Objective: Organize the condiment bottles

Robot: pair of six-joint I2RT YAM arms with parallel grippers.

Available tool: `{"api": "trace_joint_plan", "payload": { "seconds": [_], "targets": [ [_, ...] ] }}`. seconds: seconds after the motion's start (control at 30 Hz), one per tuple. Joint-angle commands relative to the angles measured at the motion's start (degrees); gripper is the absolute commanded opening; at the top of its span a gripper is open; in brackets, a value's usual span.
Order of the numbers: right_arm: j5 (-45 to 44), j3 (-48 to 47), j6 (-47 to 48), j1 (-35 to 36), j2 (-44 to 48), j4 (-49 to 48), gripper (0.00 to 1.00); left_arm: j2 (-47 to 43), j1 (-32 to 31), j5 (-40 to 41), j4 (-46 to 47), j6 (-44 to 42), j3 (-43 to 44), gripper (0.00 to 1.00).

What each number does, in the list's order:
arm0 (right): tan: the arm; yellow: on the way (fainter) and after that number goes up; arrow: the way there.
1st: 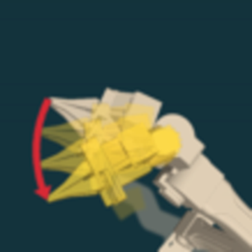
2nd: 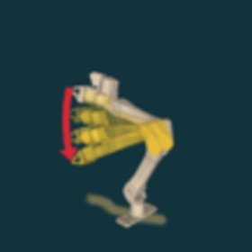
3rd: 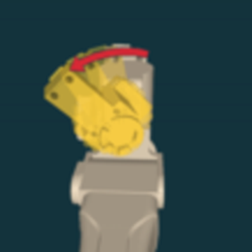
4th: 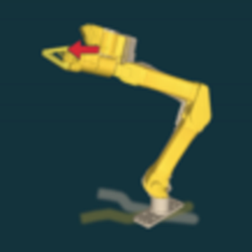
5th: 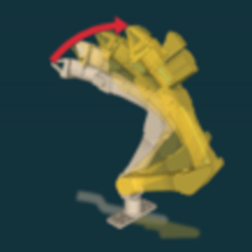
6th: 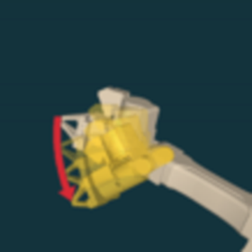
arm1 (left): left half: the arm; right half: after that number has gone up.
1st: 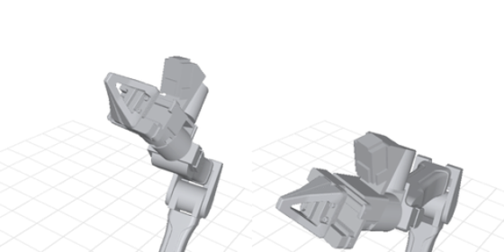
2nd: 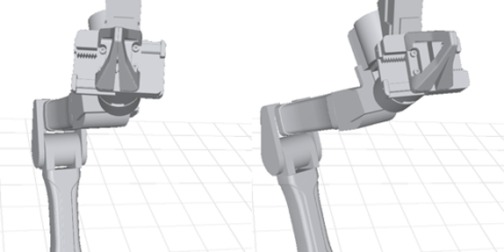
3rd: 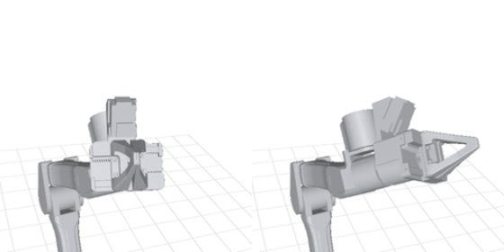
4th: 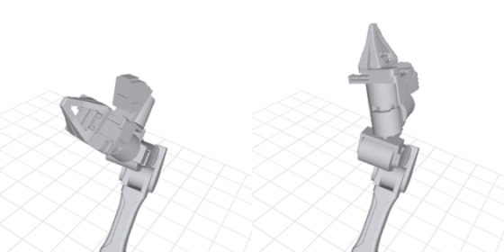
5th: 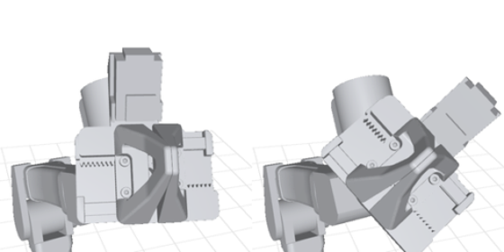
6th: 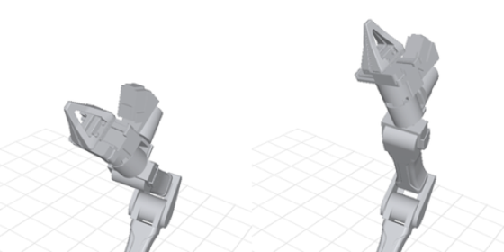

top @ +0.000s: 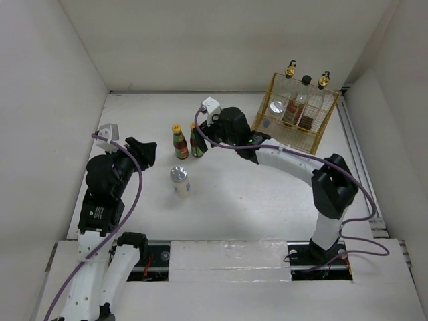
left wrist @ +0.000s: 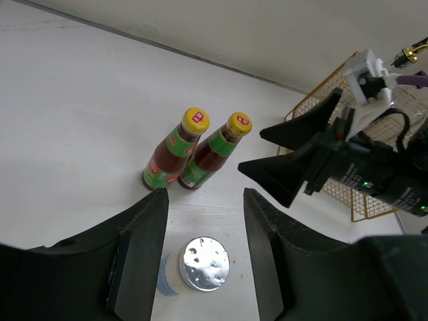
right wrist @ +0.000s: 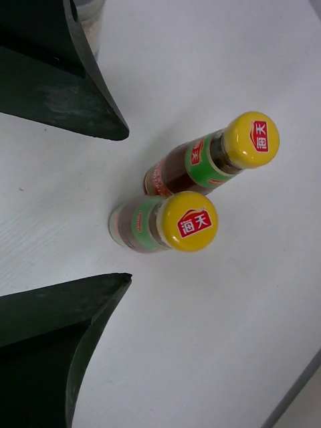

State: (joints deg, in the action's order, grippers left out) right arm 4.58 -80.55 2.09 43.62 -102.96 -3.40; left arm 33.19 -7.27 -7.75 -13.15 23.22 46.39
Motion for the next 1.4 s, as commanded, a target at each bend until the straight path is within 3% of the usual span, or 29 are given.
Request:
{"api": "trace_joint_plan", "payload": {
  "seconds": [0.0, 0.23, 0.37, 0.4, 0.53, 0.73, 0.97, 1.13, 1.37],
  "targets": [
    [0.8, -6.0, 0.7, -0.1, -2.4, -2.8, 0.86, -0.4, 0.3, 0.1, 1.6, 0.1, -0.4, 0.44],
    [-2.2, -13.0, 0.7, -0.1, -11.9, -4.1, 0.76, -0.4, 0.3, -0.1, 1.6, 0.1, -0.4, 0.44],
    [-3.0, -14.2, 0.7, -0.1, -13.9, -6.1, 0.46, -1.0, 0.3, -0.2, 1.6, 0.1, -0.4, 0.44],
    [-3.7, -14.2, 0.1, -0.1, -13.9, -6.6, 0.27, -1.0, 0.3, -0.2, 1.6, 0.1, -0.4, 0.44],
    [-4.2, -9.6, -0.4, 0.4, -9.5, -9.7, 0.00, -1.0, 0.3, -0.7, 1.6, 0.1, -0.4, 0.44],
    [-9.1, -1.2, -0.4, 0.4, 9.2, -10.6, 0.00, -0.4, 0.3, -0.7, 1.6, 0.1, -0.4, 0.44],
    [-12.0, 5.8, -0.4, -9.6, 27.8, -2.7, 0.00, -0.9, 0.3, -0.7, 1.6, 0.1, -0.4, 0.44],
    [-11.9, 7.2, -1.0, -20.7, 33.3, 0.4, 0.00, -0.4, 0.3, -1.2, 1.6, 0.1, -0.4, 0.44],
    [-5.4, 0.0, -1.0, -35.4, 30.0, 4.6, 0.00, -0.4, 0.3, -0.6, 1.6, 0.1, -0.4, 0.44]
  ]
}}
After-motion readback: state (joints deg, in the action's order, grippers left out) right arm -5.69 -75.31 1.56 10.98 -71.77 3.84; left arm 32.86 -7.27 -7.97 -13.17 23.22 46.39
